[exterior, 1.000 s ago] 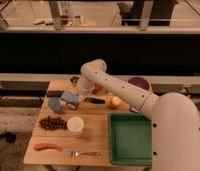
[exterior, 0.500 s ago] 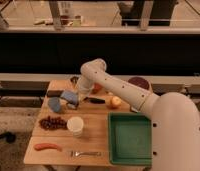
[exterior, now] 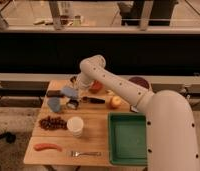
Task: Place sponge in metal cup
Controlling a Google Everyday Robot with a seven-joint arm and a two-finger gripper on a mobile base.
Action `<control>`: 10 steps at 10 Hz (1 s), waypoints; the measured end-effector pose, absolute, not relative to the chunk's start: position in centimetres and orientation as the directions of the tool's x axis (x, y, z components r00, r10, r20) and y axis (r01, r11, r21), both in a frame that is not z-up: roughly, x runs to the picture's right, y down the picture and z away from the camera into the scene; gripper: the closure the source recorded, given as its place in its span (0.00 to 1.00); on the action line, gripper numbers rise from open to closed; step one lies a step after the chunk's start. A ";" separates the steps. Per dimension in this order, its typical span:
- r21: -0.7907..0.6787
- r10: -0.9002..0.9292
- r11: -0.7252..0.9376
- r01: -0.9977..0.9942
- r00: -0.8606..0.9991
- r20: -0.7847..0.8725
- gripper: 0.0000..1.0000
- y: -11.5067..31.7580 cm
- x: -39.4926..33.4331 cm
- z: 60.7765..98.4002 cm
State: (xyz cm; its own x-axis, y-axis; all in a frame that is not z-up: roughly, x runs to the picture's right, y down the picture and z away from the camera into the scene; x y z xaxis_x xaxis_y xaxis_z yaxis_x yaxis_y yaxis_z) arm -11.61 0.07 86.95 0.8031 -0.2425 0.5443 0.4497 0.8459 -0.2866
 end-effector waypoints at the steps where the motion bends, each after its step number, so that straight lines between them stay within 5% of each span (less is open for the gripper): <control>1: -0.279 -0.251 0.845 0.456 0.799 0.546 1.00 -0.3 -11.7 87.2; 10: -0.212 -0.343 0.822 0.529 0.756 0.557 1.00 -4.7 -13.3 88.9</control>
